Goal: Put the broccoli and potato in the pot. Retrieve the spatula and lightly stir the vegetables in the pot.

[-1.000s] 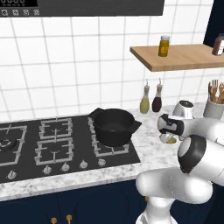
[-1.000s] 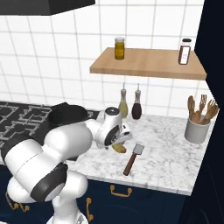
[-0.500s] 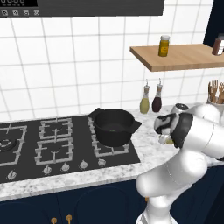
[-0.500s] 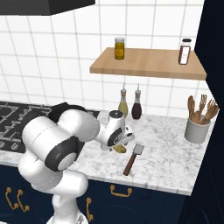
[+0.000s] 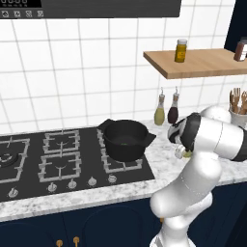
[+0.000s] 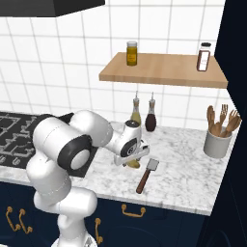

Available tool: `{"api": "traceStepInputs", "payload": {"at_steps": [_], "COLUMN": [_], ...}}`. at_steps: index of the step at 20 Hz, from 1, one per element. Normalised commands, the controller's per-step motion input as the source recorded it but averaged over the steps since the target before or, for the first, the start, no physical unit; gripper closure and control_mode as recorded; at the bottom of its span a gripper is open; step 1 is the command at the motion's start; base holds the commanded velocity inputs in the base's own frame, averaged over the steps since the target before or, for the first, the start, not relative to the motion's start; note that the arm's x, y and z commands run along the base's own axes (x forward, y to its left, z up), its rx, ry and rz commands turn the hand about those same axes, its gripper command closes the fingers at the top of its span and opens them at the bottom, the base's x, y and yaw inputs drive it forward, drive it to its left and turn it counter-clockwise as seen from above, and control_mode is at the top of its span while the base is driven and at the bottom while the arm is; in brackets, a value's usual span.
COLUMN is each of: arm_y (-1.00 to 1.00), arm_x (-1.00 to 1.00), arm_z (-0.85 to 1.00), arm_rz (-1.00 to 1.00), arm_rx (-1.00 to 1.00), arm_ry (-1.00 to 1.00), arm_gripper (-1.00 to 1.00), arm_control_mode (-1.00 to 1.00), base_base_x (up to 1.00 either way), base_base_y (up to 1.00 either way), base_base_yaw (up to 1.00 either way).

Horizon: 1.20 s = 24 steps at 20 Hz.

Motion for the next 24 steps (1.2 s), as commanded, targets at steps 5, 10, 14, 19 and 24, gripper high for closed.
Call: {"api": "traceStepInputs", "payload": {"at_steps": [5,10,14,19,24], "arm_y": [0.01,0.38,0.79,0.85,0.69], "arm_x": [-0.66,-0.64,-0.47,-0.49,-0.2], "arm_z": [0.3,1.0,1.0,1.0,1.0], "arm_rz": [0.0,-0.03,-0.06,-0.06,-0.05], "arm_rx": [0.0,0.0,0.0,0.0,0.0], "arm_ry": [-0.13,-0.17,-0.01,-0.03,0.0], "arm_gripper": [1.0,1.0,1.0,1.0,1.0], "arm_control_mode": [-1.0,-1.0,-1.0,-1.0,-1.0], "base_base_x": [0.0,0.0,0.0,0.0,0.0], "base_base_y": [0.0,0.0,0.0,0.0,0.0], "base_base_yaw": [0.0,0.0,0.0,0.0,0.0]}}
